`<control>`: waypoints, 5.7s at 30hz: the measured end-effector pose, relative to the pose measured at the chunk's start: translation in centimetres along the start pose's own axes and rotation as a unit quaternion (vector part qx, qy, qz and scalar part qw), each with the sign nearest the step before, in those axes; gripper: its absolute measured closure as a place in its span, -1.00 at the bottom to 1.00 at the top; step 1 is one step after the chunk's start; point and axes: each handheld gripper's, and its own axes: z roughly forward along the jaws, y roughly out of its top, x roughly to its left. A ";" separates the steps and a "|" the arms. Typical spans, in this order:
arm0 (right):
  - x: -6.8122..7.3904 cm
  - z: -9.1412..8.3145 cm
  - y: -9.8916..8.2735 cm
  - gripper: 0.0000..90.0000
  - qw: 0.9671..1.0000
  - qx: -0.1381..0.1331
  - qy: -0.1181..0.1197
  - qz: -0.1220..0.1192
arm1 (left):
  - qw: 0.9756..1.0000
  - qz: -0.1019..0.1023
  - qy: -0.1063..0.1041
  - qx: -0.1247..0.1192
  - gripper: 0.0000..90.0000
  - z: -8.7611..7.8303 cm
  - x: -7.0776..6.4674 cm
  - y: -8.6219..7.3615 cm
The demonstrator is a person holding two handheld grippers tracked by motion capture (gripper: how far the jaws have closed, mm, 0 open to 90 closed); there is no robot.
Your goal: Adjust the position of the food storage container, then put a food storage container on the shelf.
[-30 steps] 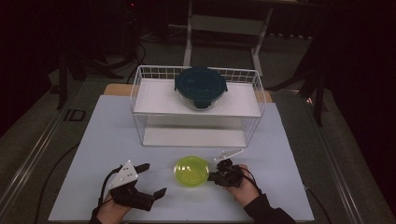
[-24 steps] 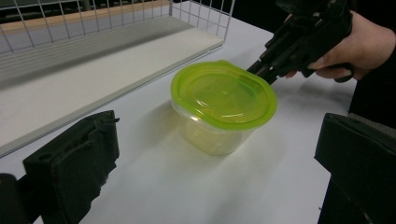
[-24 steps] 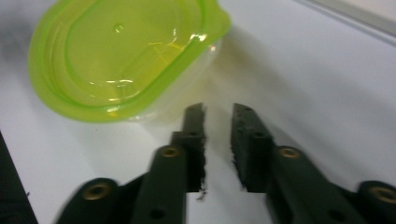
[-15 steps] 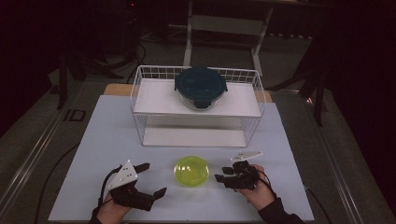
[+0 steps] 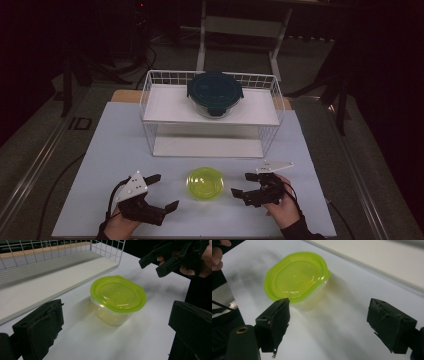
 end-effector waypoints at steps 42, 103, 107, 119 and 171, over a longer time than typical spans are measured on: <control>-0.1 3.0 1.4 -0.29 0.984 0.012 0.049 0.171 | 0.958 -0.254 -0.060 0.116 -0.64 5.9 4.0 2.8; 0.8 3.7 1.5 0.80 0.962 0.038 0.103 0.252 | 0.919 -0.350 -0.113 0.144 0.78 6.2 3.9 1.7; 0.7 3.2 1.9 0.80 0.962 0.033 0.106 0.249 | 0.923 -0.341 -0.126 0.127 0.78 6.0 3.9 2.0; 0.8 2.6 2.4 0.81 0.962 0.029 0.114 0.247 | 0.929 -0.320 -0.150 0.112 0.81 5.3 4.1 2.8; 0.5 -8.8 20.6 0.81 0.976 -0.090 0.085 0.181 | 0.955 -0.260 -0.141 0.024 0.82 1.0 5.8 24.0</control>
